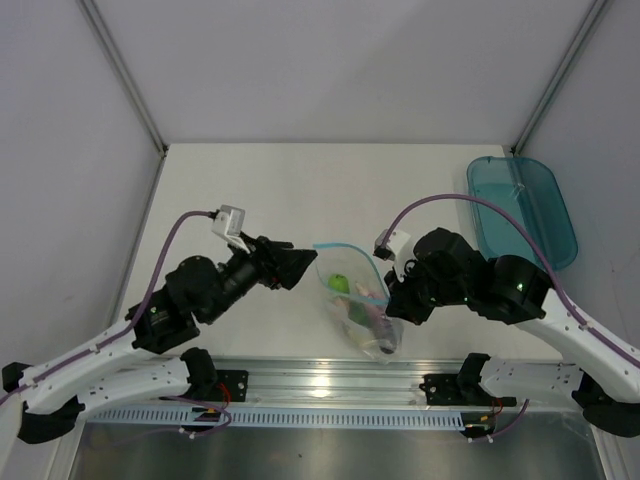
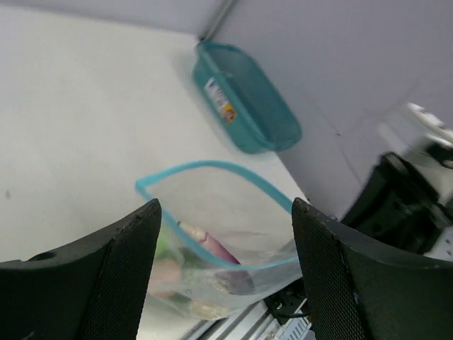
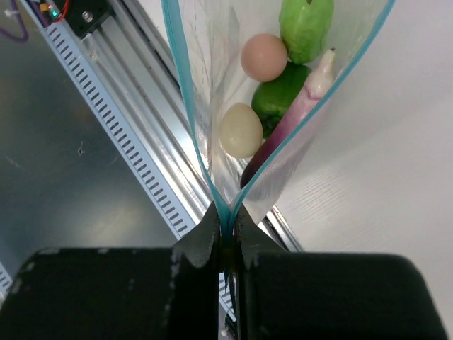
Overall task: Place the food in the zip-top bag and seal the zipper
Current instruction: Adjust the zipper food storage bag at the center of the board.
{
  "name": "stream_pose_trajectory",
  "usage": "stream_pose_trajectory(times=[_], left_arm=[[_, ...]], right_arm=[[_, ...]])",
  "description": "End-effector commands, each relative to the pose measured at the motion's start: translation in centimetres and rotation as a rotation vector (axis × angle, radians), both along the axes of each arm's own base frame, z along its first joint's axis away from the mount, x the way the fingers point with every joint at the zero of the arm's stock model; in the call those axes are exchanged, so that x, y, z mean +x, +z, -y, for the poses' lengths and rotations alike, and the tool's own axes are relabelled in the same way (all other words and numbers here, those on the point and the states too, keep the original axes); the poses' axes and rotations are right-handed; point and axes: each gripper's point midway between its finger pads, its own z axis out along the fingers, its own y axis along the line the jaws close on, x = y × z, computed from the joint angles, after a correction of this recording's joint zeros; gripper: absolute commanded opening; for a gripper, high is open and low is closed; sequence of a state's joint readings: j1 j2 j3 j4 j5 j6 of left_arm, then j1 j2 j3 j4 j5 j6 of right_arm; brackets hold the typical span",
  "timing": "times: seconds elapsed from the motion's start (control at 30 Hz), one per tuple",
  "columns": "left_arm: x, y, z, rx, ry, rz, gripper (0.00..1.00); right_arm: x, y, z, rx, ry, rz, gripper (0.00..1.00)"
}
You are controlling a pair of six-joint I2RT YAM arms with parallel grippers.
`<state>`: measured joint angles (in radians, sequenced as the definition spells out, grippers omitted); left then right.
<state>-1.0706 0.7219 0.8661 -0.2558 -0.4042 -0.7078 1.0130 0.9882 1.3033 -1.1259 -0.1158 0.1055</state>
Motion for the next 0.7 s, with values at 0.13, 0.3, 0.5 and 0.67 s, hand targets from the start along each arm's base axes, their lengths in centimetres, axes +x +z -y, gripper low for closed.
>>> stream_pose_trajectory(times=[0.13, 0.3, 0.5, 0.67], left_arm=[[-6.8, 8.5, 4.0, 0.015, -0.501, 0.636, 0.78], [-10.7, 7.4, 8.3, 0.063, -0.859, 0.709, 0.83], [-11.9, 4.5, 11.2, 0.095, -1.002, 0.76, 0.87], [-11.6, 3.1, 12.1, 0.139, -1.024, 0.853, 0.88]], right_arm=[[-1.8, 2.8, -0.6, 0.09, 0.142, 0.021, 0.0], [-1.9, 2.4, -1.2, 0.092, 0.173, 0.017, 0.0], [-2.5, 2.3, -1.3, 0.109, 0.199, -0.005, 0.0], [-3.3, 2.8, -1.5, 0.158, 0.23, -0.007, 0.0]])
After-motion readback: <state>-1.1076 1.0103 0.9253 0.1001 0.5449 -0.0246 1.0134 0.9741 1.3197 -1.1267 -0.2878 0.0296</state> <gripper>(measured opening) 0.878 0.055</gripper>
